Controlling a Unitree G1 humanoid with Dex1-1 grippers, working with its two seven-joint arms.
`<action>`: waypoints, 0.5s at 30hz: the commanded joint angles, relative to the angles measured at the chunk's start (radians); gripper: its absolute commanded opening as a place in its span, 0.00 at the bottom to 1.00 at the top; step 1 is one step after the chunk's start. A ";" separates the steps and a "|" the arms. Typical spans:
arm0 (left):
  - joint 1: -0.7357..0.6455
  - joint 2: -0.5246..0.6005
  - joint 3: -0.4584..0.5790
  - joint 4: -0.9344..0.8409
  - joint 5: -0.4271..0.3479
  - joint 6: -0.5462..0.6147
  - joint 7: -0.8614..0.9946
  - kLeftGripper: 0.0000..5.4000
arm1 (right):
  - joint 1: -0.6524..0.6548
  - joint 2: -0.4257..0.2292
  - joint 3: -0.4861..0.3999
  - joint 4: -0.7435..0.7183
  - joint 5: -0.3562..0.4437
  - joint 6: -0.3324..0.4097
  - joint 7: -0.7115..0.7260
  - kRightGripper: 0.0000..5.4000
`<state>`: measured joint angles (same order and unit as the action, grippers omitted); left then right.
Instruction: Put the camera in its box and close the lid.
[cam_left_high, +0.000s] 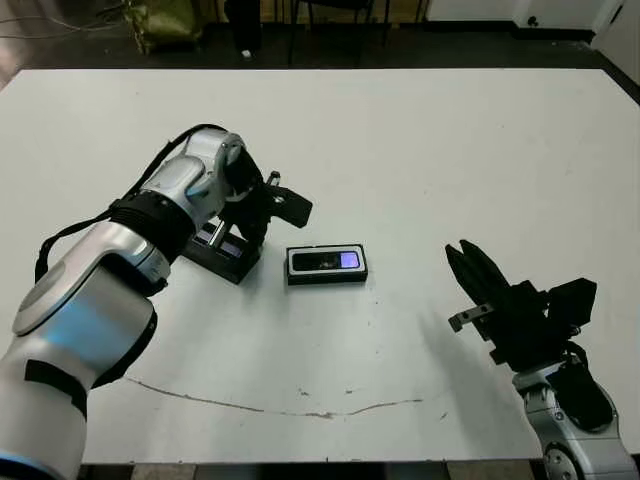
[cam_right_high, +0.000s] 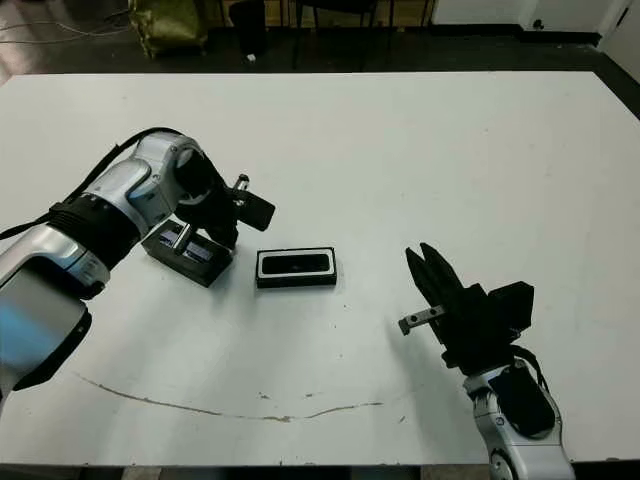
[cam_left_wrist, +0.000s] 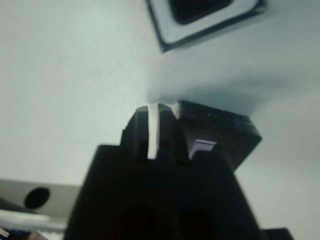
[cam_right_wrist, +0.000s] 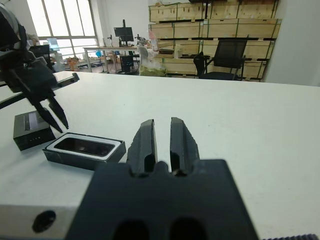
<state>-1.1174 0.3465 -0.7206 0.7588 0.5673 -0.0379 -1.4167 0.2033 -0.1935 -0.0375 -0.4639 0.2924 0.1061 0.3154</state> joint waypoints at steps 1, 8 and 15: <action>0.040 0.018 -0.018 -0.046 0.018 0.021 -0.035 0.00 | 0.009 -0.004 0.003 0.003 -0.006 0.019 -0.006 0.00; 0.086 0.046 -0.016 -0.158 0.001 0.011 -0.075 0.00 | 0.006 -0.009 0.003 0.024 0.001 -0.004 0.011 0.00; 0.085 0.069 -0.045 -0.150 0.024 -0.056 -0.083 0.00 | 0.011 -0.010 0.005 0.028 -0.016 -0.023 0.010 0.00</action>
<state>-1.0537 0.4009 -0.7457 0.5900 0.5787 -0.0734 -1.4829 0.2033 -0.1942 -0.0334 -0.4486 0.2895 0.0885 0.3236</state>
